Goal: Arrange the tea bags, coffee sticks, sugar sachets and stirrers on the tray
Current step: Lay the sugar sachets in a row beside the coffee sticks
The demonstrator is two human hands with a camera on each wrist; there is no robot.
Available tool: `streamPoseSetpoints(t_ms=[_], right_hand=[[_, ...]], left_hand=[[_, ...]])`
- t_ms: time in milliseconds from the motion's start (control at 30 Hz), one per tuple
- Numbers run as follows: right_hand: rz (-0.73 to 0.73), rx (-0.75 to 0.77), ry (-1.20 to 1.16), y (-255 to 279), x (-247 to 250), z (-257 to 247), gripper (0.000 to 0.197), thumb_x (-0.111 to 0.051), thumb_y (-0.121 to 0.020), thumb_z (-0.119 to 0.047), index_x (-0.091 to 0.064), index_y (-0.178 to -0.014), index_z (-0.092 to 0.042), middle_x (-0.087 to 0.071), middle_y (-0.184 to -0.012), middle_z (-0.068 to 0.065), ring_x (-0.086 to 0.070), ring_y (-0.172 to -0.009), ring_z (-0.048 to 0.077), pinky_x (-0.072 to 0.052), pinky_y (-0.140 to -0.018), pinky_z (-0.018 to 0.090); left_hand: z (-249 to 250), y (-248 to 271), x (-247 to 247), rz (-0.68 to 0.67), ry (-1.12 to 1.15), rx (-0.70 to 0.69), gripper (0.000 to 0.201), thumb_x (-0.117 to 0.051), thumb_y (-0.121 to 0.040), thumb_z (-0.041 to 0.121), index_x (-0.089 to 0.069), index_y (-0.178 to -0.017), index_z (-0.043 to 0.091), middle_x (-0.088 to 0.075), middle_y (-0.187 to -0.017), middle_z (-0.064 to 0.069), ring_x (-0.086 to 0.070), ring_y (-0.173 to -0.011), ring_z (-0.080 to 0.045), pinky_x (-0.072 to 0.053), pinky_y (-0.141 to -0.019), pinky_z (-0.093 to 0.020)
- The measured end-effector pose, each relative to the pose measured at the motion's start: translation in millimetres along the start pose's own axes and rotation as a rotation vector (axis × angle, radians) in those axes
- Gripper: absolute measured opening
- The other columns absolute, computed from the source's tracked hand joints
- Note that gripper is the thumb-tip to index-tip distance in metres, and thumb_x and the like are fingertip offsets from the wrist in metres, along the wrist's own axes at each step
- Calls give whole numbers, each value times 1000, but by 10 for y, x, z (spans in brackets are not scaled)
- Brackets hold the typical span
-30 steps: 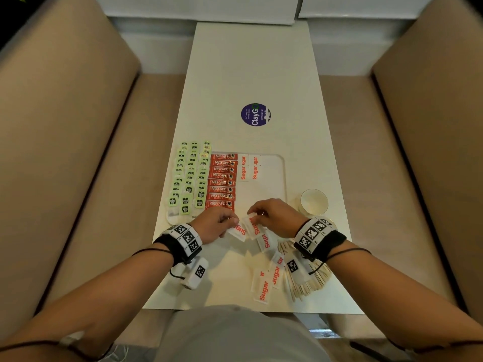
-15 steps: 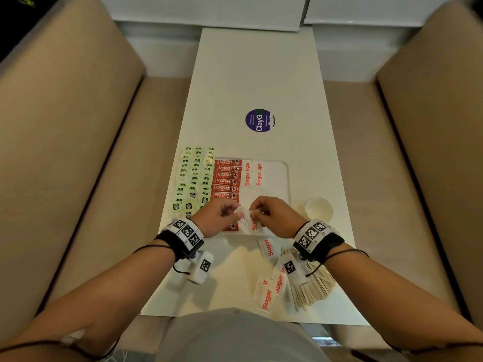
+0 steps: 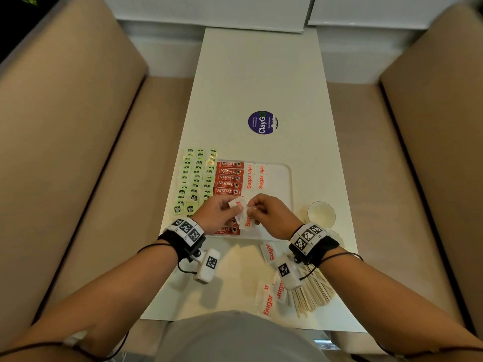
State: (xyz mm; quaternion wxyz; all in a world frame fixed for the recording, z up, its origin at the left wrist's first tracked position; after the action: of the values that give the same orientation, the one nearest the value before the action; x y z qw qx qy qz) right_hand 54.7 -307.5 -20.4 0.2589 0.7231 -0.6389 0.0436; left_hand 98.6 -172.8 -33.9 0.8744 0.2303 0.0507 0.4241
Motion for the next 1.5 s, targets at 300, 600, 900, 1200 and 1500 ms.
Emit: streamPoseSetpoints(t_ms=[300,600,900,1200,1500], right_hand=[[1,-36,43,-37,8,47,10,-61,-100,-32,-65,-99,-23,-74,-84,-3,-68,-71,8,-54,-71,24],[-37,-62,61,-47,-4,116,16,-61,-100,-34,-67,-91,-22,-74,-86,-3,-70,-76,13,-59,-76,31],[40,-37,-3,-55,77,78,20,-64,-99,-34,-69,-86,-20,-73,-80,2,-65,-66,10,-58,-73,31],[-50,-101,58,-40,0,251,22,-60,-100,-30,-72,-88,-17,-74,-81,-4,-62,-64,5,-50,-67,21],[65,-212,45,-306,136,450,26,-58,-101,-28,-69,-85,-11,-74,-88,5,-63,-66,13,-54,-65,28]], left_hand=[[-59,-20,-7,7,-37,22,16,-62,-99,18,-71,-106,7,-76,-90,-11,-71,-77,-23,-61,-72,-37],[-59,-10,11,9,-32,43,15,-61,-99,16,-72,-103,7,-76,-91,-11,-69,-74,-23,-59,-64,-31],[-106,13,-42,-37,-118,55,11,-63,-98,18,-74,-97,22,-77,-95,-3,-74,-85,-22,-62,-75,-40],[-147,-22,3,-39,-154,76,14,-63,-98,20,-72,-107,14,-76,-98,-8,-72,-80,-25,-60,-71,-39],[-329,-108,132,7,-184,160,16,-61,-100,21,-72,-107,13,-76,-103,-9,-73,-94,-33,-60,-84,-51]])
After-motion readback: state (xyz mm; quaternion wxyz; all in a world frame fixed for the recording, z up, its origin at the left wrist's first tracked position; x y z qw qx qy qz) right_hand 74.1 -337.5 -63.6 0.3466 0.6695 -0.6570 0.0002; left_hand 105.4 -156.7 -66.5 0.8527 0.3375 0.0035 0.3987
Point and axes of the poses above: each hand's wrist, its own y-axis away from the middle knuckle, its own x-axis out of the back of the hand, z = x × y, the point moved 10 cm from there along -y, towards the middle knuckle
